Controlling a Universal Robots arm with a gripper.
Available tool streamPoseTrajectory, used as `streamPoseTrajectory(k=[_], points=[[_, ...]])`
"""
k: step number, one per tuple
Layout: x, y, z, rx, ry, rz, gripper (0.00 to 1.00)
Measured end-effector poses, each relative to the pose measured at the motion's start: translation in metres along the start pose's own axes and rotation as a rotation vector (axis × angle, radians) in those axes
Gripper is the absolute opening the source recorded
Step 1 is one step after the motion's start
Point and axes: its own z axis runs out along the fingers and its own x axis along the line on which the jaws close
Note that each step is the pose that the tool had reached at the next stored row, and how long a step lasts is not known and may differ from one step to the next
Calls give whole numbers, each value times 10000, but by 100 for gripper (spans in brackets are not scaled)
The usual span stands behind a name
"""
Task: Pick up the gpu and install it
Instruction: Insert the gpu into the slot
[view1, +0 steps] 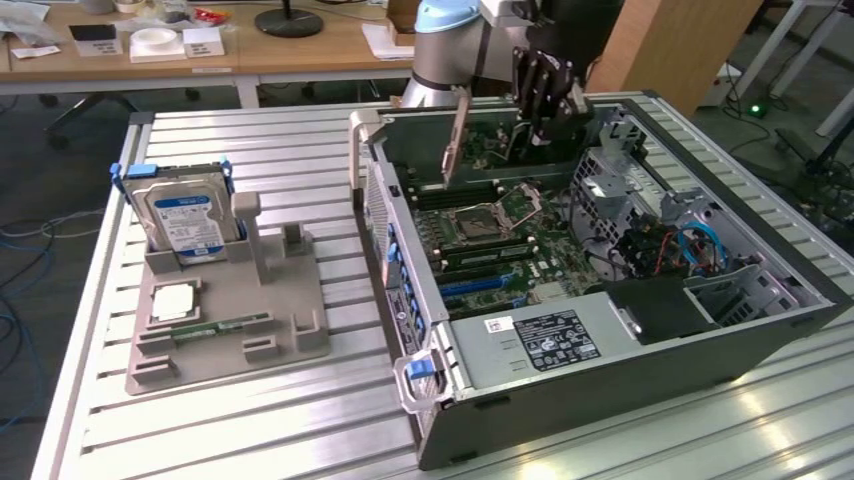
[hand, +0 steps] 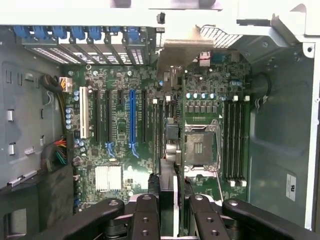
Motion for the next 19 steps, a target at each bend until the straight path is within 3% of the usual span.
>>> streamPoseTrajectory(k=[3,4,7,8,9,16,19], points=[[4,5,20,2,7,8,27],[4,14,28,46,6,6,27],[6,39,44,324,0,0,27],[6,44,55,393,-4,-1,27],[6,48,67,418,-5,-1,27],[9,60,180,424,-18,4,27],[10,60,181,422,-4,4,27]])
